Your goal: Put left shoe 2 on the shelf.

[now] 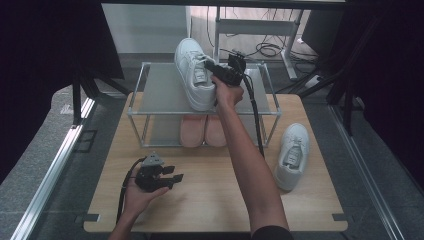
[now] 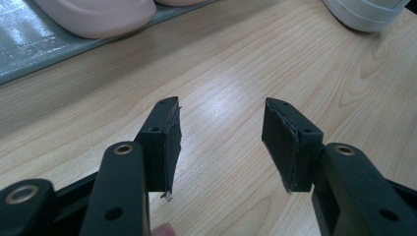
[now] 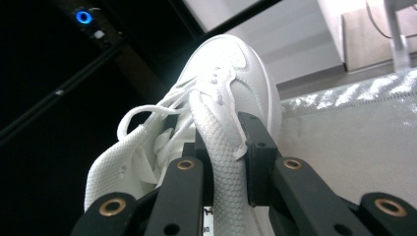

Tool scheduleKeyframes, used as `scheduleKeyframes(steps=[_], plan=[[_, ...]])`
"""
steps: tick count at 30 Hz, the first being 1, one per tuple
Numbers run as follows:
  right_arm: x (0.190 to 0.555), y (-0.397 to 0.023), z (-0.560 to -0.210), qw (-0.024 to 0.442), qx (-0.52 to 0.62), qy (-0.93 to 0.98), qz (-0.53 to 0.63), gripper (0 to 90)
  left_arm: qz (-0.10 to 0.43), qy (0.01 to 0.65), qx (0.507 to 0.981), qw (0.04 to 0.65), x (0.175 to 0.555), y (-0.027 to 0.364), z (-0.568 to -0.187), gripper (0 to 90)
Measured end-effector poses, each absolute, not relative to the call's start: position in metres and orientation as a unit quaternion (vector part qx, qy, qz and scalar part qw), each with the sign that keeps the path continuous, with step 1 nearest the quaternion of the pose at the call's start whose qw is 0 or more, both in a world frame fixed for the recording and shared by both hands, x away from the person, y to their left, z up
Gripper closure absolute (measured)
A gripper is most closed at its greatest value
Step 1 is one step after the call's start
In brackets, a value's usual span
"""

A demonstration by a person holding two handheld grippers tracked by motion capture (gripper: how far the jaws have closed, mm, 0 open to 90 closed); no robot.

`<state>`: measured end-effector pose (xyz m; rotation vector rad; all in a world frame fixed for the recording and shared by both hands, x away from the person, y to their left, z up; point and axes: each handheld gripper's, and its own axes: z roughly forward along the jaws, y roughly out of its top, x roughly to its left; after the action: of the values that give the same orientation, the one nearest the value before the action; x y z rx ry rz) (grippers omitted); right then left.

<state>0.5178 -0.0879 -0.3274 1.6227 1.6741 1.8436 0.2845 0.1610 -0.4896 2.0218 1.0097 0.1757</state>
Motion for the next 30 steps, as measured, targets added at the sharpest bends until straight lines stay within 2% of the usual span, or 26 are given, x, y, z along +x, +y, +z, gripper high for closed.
scheduleKeyframes(steps=[11, 21, 30], plan=[[0.532, -0.077, -0.338, 0.094, 0.559, 0.574, 0.592, 76.6, 0.067, 0.404, 0.811, 0.418, 0.283, 0.161, -0.491, 49.7], [0.535, -0.078, -0.338, 0.090, 0.543, 0.573, 0.607, 60.7, 0.068, 0.404, 0.810, 0.419, 0.283, 0.161, -0.491, 49.7], [0.510, -0.099, -0.319, 0.106, 0.496, 0.587, 0.631, 65.5, 0.068, 0.403, 0.813, 0.415, 0.283, 0.159, -0.491, 49.6]])
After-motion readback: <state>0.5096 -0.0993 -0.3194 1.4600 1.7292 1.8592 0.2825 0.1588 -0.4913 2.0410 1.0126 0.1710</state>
